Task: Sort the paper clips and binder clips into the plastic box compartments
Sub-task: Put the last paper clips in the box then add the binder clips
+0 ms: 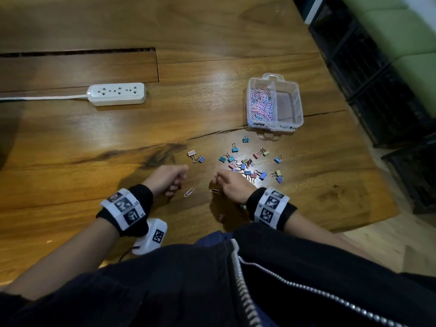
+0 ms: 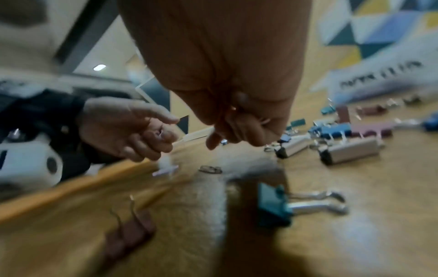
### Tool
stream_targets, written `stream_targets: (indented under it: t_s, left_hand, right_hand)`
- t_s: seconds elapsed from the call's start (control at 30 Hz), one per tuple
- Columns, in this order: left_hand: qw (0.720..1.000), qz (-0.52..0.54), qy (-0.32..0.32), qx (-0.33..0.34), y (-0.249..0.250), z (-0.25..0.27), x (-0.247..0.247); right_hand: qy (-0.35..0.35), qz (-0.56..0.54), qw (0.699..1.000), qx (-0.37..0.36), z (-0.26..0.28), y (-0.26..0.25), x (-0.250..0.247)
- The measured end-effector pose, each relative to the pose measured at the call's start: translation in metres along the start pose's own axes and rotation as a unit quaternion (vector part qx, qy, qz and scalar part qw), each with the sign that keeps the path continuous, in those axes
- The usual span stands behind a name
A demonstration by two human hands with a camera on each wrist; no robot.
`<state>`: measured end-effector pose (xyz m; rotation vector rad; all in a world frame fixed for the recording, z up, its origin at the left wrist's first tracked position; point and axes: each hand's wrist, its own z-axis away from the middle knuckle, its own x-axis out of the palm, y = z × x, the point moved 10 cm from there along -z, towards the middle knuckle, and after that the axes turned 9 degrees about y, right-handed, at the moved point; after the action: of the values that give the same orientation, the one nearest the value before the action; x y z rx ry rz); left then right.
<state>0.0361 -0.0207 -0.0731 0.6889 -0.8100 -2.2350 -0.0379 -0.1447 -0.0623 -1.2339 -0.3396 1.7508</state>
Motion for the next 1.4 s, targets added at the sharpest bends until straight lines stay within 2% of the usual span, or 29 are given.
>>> stream_targets:
  t_s: [0.03,0.07,0.13,0.2,0.4,0.5,0.57,0.63,0.67,0.7,0.73,0.8,0.87,0.93,1.03,1.1,1.17,1.27,1.33,1.4]
  left_hand:
    - [0.989,-0.138,0.019,0.043,0.002,0.0,0.0]
    - [0.962,-0.255,0.032,0.088,0.004,0.001,0.004]
    - [0.905,-0.4,0.043,0.138,0.004,0.005,0.011]
    - [0.873,-0.456,0.052,0.165,0.006,0.006,0.017]
    - [0.843,-0.504,0.017,0.19,0.003,0.004,0.032]
    - [0.853,-0.492,-0.003,0.175,-0.002,0.003,0.035]
    - [0.873,-0.462,-0.01,0.157,-0.002,0.005,0.037]
    - [0.929,-0.349,-0.02,0.122,0.004,0.005,0.039]
    - [0.965,-0.246,-0.032,0.09,0.009,0.005,0.041]
    - [0.989,-0.133,-0.044,0.056,0.016,0.004,0.043]
    - [0.997,-0.04,-0.049,0.033,0.027,0.001,0.045]
    - [0.996,0.059,-0.057,0.023,0.056,-0.007,0.05]
    - [0.991,0.098,-0.084,0.031,0.087,-0.014,0.062]
    - [0.989,0.093,-0.113,0.026,0.108,-0.021,0.079]
    - [0.992,-0.054,-0.104,0.042,0.125,-0.027,0.096]
    - [0.979,-0.177,-0.062,0.081,0.129,-0.031,0.097]
    - [0.958,-0.26,-0.039,0.112,0.126,-0.034,0.094]
    - [0.92,-0.362,-0.019,0.152,0.11,-0.034,0.08]
    - [0.881,-0.43,0.007,0.195,0.106,-0.03,0.07]
    - [0.839,-0.493,0.005,0.229,0.099,-0.029,0.072]
  right_hand:
    - [0.011,0.072,0.997,-0.032,0.001,-0.003,0.002]
    - [0.018,0.133,0.989,-0.056,0.001,-0.005,0.004]
    - [0.028,0.197,0.977,-0.077,0.0,-0.006,0.008]
    - [0.035,0.224,0.969,-0.095,0.0,-0.008,0.01]
    - [0.038,0.237,0.963,-0.122,0.006,-0.007,0.018]
    - [0.025,0.231,0.965,-0.121,0.01,-0.005,0.019]
    - [0.021,0.207,0.969,-0.133,0.012,-0.005,0.018]
    - [0.044,0.134,0.98,-0.141,0.016,-0.007,0.007]
    - [0.058,0.096,0.985,-0.131,0.018,-0.006,-0.001]
    - [0.073,0.061,0.989,-0.112,0.019,-0.003,-0.011]
    - [0.085,0.033,0.992,-0.085,0.02,0.002,-0.023]
    - [0.11,-0.035,0.993,-0.016,0.023,0.021,-0.049]
    - [0.134,-0.145,0.978,0.063,0.029,0.049,-0.075]
    - [0.162,-0.236,0.95,0.126,0.037,0.079,-0.097]
    - [0.179,-0.31,0.917,0.173,0.05,0.109,-0.116]
    - [0.156,-0.291,0.928,0.172,0.054,0.114,-0.116]
    - [0.109,-0.244,0.952,0.15,0.054,0.106,-0.104]
    - [0.052,-0.168,0.98,0.091,0.048,0.083,-0.078]
    - [0.059,-0.123,0.989,0.057,0.042,0.073,-0.066]
    - [0.067,-0.062,0.995,0.043,0.037,0.07,-0.06]
